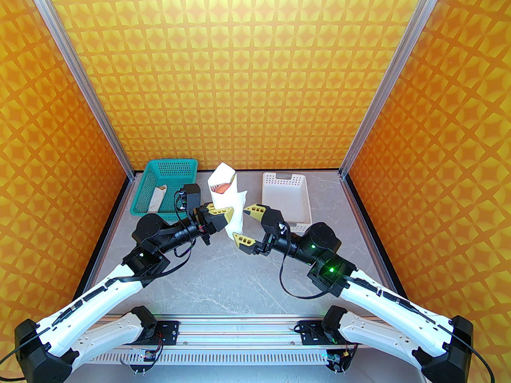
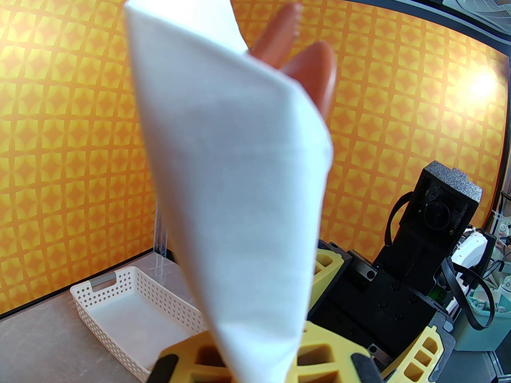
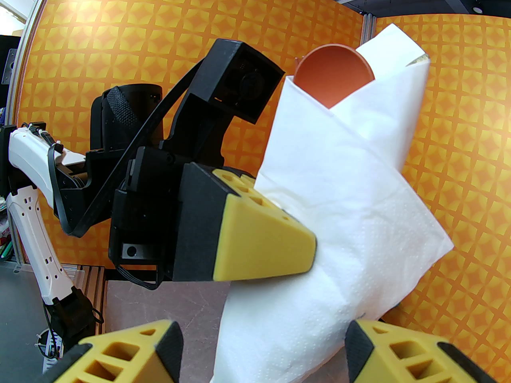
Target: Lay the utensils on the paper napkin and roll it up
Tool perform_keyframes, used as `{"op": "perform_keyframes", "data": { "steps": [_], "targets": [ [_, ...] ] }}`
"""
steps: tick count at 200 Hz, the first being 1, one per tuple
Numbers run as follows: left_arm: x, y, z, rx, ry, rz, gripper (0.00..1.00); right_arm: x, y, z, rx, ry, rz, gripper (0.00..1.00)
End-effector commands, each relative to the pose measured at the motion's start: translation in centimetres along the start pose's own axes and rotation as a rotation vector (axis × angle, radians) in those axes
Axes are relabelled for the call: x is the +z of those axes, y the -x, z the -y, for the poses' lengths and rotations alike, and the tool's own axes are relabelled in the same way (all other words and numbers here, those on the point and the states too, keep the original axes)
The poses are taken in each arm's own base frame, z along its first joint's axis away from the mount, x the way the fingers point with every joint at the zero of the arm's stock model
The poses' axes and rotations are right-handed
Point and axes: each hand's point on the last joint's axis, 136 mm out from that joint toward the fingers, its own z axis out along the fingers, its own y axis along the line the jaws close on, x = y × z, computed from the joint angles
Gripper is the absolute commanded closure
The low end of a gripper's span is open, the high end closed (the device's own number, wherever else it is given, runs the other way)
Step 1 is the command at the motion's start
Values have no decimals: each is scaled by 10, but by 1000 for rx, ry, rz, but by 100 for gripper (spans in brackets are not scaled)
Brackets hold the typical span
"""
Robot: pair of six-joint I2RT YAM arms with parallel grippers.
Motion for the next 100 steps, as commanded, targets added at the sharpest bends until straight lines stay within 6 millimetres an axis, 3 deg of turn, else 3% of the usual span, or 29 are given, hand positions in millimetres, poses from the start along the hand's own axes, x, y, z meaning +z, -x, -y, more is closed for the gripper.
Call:
{"op": "perform_keyframes", "data": {
  "steps": [1, 100],
  "targets": [
    [2, 11, 5, 21, -9, 22, 100, 4, 15, 3, -14, -11, 37, 28],
    [5, 11, 7, 23, -18, 19, 100, 12, 14, 0, 11, 26, 37, 30]
  ]
}}
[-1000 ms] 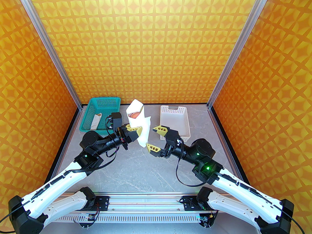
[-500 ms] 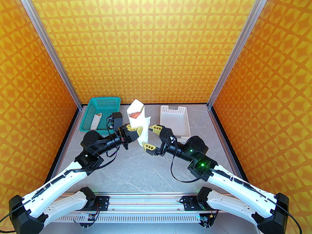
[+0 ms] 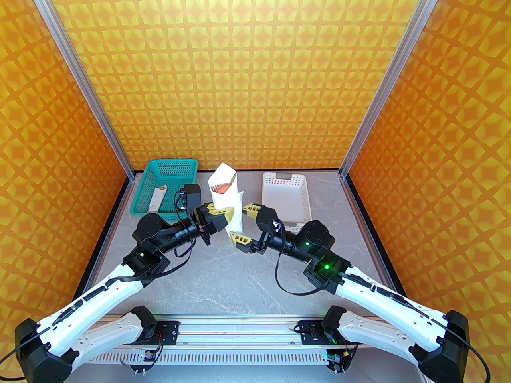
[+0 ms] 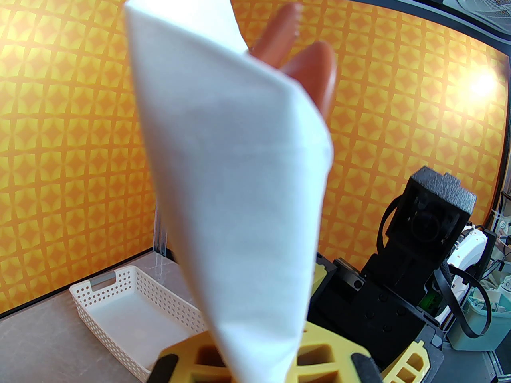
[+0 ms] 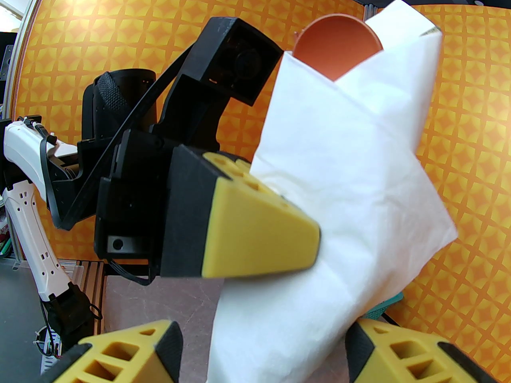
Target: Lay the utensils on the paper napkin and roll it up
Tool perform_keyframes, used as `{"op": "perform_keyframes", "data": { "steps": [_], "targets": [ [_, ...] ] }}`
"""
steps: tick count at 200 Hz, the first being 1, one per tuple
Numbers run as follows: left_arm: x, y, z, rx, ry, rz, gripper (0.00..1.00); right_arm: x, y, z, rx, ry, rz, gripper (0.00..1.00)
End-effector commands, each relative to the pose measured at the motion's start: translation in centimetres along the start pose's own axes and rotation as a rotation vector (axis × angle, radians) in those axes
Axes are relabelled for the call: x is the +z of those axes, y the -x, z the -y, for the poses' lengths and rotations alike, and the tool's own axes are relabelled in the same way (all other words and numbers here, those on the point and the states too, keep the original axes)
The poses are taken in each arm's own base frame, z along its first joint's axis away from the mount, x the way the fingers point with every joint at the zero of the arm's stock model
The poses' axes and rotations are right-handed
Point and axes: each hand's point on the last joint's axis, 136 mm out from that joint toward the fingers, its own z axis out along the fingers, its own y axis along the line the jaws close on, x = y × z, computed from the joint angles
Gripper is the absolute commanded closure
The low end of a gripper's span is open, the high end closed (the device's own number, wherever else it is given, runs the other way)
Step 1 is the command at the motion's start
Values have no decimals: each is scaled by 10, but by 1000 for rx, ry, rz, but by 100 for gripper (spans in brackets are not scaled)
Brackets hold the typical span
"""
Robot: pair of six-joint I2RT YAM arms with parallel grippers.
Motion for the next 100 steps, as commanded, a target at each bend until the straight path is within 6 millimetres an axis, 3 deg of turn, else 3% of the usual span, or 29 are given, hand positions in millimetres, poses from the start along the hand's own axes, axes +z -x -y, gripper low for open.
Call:
{"op": "perform_keyframes", "data": {
  "steps": [1, 100],
  "targets": [
    [3, 14, 6, 28, -15, 27, 100, 3, 21, -2, 1, 19, 54, 30],
    [2, 16, 11, 30, -32, 33, 100, 5, 12, -7, 50, 49, 36, 32]
  ]
}}
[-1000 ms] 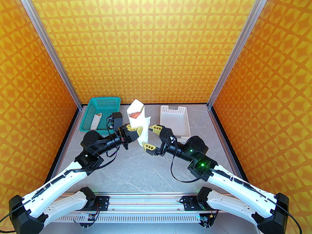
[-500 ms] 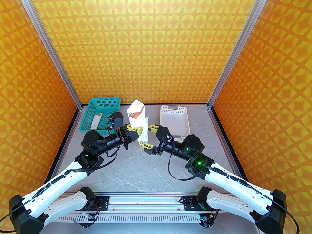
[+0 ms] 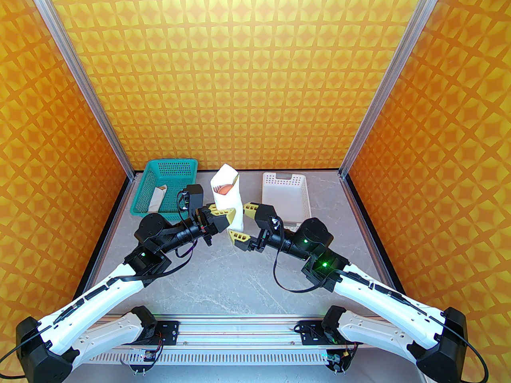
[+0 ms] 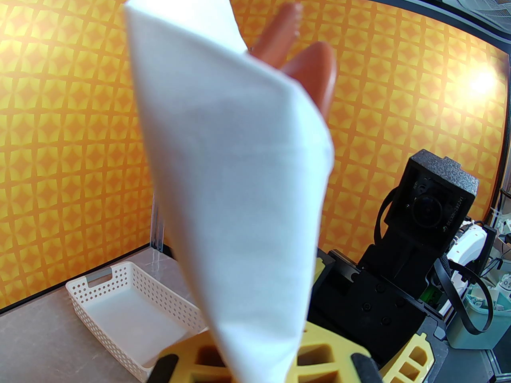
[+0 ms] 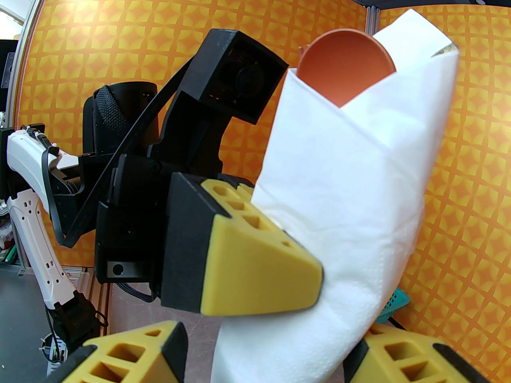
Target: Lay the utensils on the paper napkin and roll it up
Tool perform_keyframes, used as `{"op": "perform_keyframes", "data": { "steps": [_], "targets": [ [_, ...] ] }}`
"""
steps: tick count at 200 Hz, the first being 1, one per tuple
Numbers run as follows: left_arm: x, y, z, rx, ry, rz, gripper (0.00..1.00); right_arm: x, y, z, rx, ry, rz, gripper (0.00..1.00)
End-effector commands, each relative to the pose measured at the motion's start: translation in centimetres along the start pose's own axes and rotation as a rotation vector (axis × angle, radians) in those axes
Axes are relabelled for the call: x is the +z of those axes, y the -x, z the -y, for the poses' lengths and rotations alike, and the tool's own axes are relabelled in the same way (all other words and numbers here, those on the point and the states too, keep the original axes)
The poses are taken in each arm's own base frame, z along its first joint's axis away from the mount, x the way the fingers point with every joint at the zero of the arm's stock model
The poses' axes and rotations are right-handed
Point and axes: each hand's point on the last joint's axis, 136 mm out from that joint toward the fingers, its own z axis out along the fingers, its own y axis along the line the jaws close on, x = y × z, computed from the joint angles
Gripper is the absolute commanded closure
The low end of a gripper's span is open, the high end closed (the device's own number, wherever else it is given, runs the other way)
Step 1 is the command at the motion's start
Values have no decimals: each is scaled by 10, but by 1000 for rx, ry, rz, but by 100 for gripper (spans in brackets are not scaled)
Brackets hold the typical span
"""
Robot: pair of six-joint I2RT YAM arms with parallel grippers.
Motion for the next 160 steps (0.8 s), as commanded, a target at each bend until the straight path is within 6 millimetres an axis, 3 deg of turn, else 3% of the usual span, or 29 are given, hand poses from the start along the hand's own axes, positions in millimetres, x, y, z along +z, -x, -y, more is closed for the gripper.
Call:
{"op": "perform_keyframes", "data": {
  "steps": [1, 160],
  "targets": [
    [1, 19, 10, 34, -28, 41, 100, 1, 9, -6, 21, 32, 30, 32],
    [0, 22, 13, 36, -41, 56, 100, 9, 0, -12, 79, 90, 18, 47]
  ]
}}
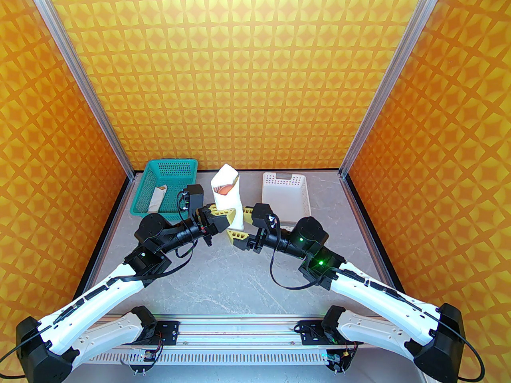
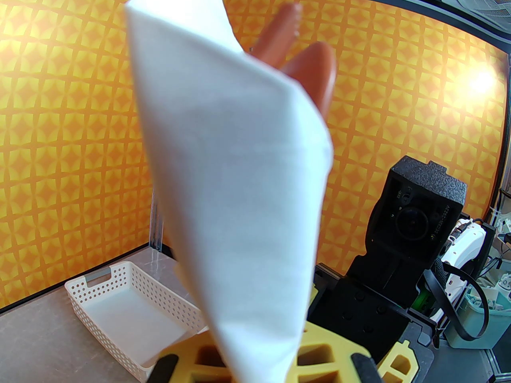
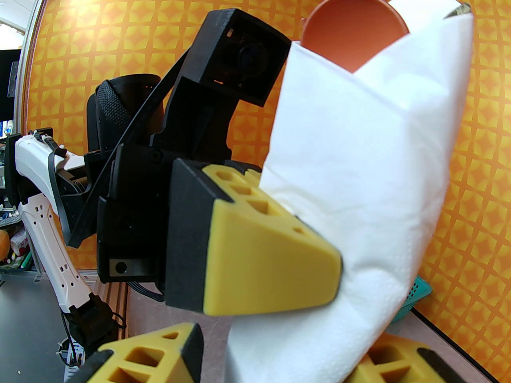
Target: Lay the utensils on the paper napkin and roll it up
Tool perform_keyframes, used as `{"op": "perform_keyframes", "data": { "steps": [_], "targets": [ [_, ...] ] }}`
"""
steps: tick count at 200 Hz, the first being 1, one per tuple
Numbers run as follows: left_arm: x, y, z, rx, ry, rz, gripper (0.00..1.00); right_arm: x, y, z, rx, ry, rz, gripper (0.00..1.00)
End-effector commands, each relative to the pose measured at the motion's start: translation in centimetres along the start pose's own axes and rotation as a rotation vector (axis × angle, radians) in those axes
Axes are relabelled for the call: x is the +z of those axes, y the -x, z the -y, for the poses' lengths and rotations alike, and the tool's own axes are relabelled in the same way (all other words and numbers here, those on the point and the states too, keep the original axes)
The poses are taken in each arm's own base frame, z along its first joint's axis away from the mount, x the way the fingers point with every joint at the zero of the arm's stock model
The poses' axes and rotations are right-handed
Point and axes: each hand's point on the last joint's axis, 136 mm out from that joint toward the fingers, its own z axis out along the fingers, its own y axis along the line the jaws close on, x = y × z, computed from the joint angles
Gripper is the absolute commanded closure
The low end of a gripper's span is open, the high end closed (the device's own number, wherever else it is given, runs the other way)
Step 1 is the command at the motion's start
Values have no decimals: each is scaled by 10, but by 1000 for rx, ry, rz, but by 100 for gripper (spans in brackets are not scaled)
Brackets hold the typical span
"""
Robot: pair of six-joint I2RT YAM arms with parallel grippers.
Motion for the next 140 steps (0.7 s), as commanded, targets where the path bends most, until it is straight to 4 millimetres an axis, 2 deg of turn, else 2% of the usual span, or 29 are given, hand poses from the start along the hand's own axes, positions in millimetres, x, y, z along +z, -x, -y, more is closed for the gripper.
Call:
{"op": "perform_keyframes", "data": {
  "steps": [1, 41, 140],
  "targets": [
    [0, 22, 12, 36, -36, 58, 100, 3, 9, -6, 9, 46, 34, 47],
    [-1, 23, 15, 34, -48, 62, 100, 4, 4, -5, 42, 60, 43, 50],
    [1, 22, 20, 31, -84, 52, 100, 0, 9, -6, 105, 125, 86, 59]
  ]
}}
